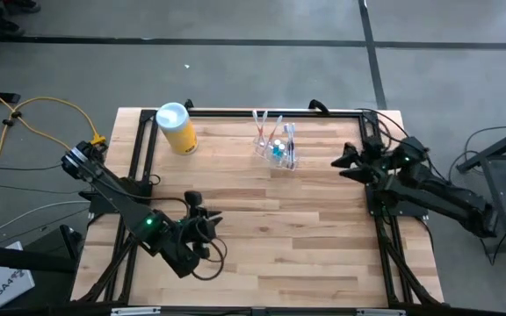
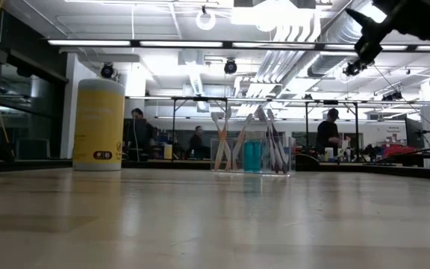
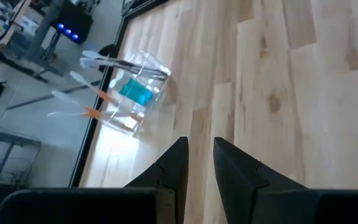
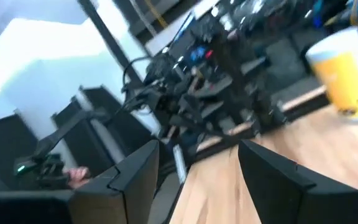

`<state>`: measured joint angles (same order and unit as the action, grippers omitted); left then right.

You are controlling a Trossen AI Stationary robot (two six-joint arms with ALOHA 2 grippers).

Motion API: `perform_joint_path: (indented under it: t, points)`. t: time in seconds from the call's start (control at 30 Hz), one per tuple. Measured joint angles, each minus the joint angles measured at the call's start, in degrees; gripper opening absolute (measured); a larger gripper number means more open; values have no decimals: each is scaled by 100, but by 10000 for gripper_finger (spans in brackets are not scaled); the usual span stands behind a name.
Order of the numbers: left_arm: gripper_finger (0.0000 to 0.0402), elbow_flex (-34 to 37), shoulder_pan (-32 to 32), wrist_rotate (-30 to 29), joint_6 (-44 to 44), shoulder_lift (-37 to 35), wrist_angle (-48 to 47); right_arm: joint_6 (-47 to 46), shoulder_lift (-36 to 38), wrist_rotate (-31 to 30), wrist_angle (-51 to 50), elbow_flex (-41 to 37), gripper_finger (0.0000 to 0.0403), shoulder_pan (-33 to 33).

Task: Pick & Place toothbrushing station
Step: Return to Home Position

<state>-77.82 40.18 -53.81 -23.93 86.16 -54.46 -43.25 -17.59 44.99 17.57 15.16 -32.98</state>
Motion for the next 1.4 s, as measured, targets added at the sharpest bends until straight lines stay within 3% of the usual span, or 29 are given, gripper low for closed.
perform_joint_path:
  t: [0.13, 0.37, 0.77, 1.03, 1.4]
  points:
    - [69, 0, -1, -38, -32, -47, -54, 71, 728, -549, -294, 4, 213, 87]
    - [69, 11, -127, -97, -33, -38, -62, 648, 1735, -2028, -1703, -2, 213, 451]
    - [69, 11, -404, 15, -10, -38, -81, 1071, 1721, -3691, -1952, -375, 213, 1277]
    - [69, 11, -419, 32, 14, -36, -82, 1143, 1721, -4241, -761, -1076, 212, 1997]
    - [69, 11, -419, 30, 5, -34, -80, 1317, 1716, -5444, -701, -1299, 212, 2989]
